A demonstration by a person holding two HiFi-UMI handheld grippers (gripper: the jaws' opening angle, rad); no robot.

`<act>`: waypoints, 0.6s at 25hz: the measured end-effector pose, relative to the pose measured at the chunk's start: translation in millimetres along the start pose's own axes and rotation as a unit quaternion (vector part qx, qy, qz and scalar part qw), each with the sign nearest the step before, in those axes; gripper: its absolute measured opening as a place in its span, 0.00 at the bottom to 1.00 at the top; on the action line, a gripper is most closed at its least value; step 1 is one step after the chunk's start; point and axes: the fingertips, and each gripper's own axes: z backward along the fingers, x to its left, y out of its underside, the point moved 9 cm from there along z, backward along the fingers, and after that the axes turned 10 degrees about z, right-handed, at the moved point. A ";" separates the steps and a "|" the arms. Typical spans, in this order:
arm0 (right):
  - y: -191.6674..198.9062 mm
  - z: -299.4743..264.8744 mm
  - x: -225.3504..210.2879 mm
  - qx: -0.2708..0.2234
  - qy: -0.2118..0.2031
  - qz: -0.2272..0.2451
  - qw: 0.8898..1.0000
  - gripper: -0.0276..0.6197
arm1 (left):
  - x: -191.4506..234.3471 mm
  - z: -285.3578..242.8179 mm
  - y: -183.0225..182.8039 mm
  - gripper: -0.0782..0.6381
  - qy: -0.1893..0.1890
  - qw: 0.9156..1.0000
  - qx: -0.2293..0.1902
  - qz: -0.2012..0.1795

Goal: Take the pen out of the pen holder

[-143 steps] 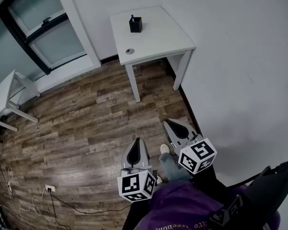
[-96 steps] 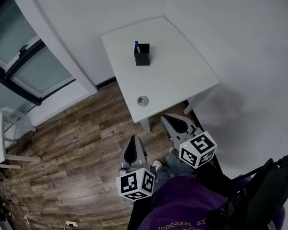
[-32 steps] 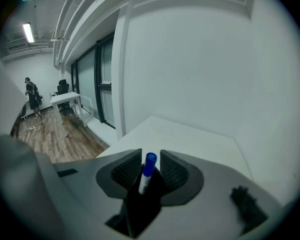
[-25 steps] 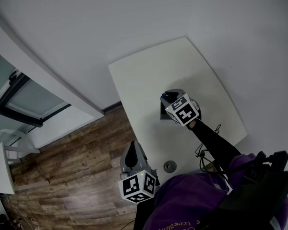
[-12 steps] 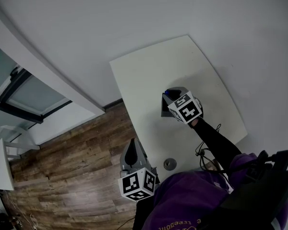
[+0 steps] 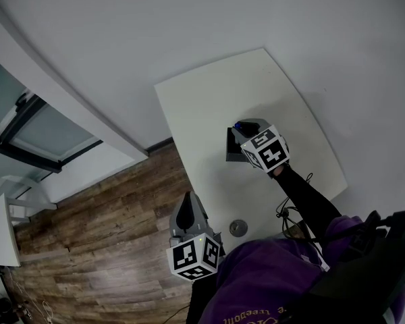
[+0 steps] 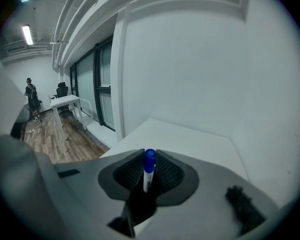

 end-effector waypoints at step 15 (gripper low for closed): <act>3.4 21.7 3.1 -0.027 0.015 -0.011 0.999 0.16 | -6.1 12.2 4.7 0.12 0.003 1.000 -0.009 -0.005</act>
